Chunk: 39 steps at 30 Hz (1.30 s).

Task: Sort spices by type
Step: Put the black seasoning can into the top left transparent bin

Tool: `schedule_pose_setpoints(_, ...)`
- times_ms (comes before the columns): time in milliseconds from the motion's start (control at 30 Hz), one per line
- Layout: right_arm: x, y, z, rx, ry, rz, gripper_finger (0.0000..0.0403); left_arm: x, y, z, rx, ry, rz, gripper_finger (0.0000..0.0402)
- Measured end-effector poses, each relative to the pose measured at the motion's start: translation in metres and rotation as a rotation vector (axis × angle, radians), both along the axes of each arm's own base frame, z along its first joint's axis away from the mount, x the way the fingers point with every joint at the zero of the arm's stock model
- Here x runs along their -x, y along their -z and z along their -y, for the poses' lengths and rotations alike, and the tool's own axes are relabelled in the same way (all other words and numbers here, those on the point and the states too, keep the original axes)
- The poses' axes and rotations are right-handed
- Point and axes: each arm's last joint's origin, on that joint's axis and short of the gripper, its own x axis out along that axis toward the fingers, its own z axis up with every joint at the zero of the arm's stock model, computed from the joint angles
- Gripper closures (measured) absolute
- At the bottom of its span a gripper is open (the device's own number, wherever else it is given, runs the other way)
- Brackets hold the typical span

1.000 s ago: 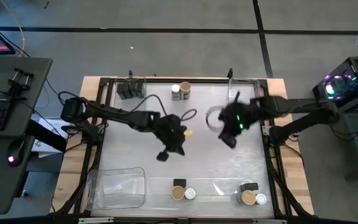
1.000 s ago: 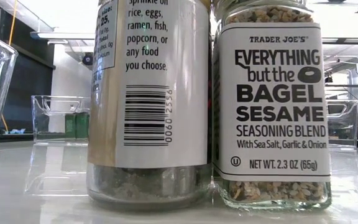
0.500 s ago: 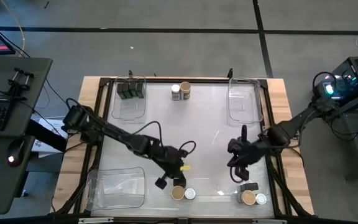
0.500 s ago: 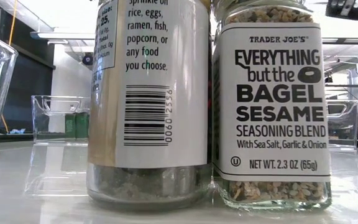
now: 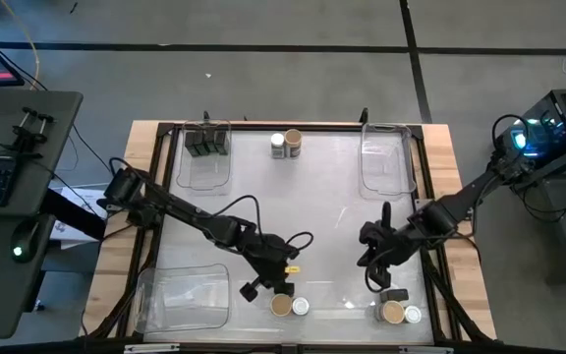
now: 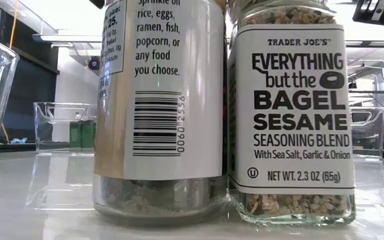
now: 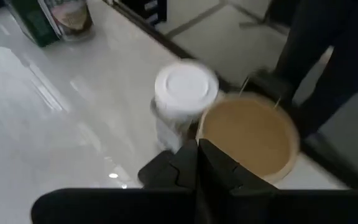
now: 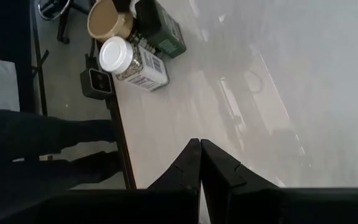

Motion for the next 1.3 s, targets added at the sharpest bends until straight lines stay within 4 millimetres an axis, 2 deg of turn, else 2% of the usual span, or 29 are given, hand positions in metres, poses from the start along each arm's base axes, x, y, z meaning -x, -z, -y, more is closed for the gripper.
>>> schedule_pose_setpoints(267, -0.003, -0.001, 0.002, -0.021, 0.031, 0.01, 0.0403, -0.004, 0.017, -0.001, -0.108, 0.083, 0.044, 0.0401)
schedule_pose_setpoints(600, -0.003, -0.001, 0.002, -0.029, 0.061, 0.01, 0.0403, -0.004, 0.019, -0.005, -0.169, 0.07, 0.043, 0.0401)
schedule_pose_setpoints(833, -0.003, -0.001, 0.003, -0.009, 0.081, 0.024, 0.0403, -0.006, 0.02, -0.026, -0.212, -0.073, -0.038, 0.0401)
schedule_pose_setpoints(1000, -0.004, -0.001, 0.003, 0.008, 0.083, 0.034, 0.0403, -0.004, 0.015, -0.051, -0.192, -0.24, -0.139, 0.0401)
schedule_pose_setpoints(1300, -0.004, -0.001, 0.004, 0.035, 0.074, 0.049, 0.0403, 0.02, -0.005, -0.093, -0.345, -0.372, -0.279, 0.0401)
